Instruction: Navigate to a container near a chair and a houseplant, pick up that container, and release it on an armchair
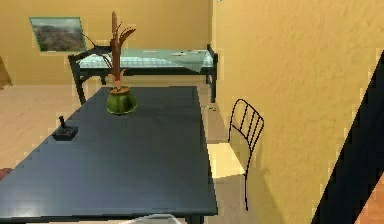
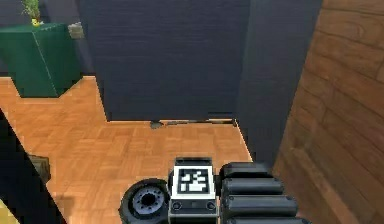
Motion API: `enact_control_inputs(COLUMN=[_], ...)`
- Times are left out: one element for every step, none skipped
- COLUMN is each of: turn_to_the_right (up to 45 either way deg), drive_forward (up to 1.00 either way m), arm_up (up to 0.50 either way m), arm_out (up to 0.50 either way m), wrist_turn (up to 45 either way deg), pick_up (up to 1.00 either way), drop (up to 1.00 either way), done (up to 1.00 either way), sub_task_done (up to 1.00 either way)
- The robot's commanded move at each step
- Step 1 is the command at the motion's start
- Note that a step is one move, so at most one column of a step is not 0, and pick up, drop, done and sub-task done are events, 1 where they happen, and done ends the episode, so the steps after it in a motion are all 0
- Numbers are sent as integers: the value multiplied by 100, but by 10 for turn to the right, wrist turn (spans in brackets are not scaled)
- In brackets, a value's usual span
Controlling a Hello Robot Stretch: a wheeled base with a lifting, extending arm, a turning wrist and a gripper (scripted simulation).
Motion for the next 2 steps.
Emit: enact_control_inputs(turn_to_the_right=[30, 0], drive_forward=[0, 5], arm_up=[0, 0], arm_out=[0, 0], wrist_turn=[0, 0], pick_up=[0, 0], drop=[0, 0], done=[0, 0], sub_task_done=[0, 0])
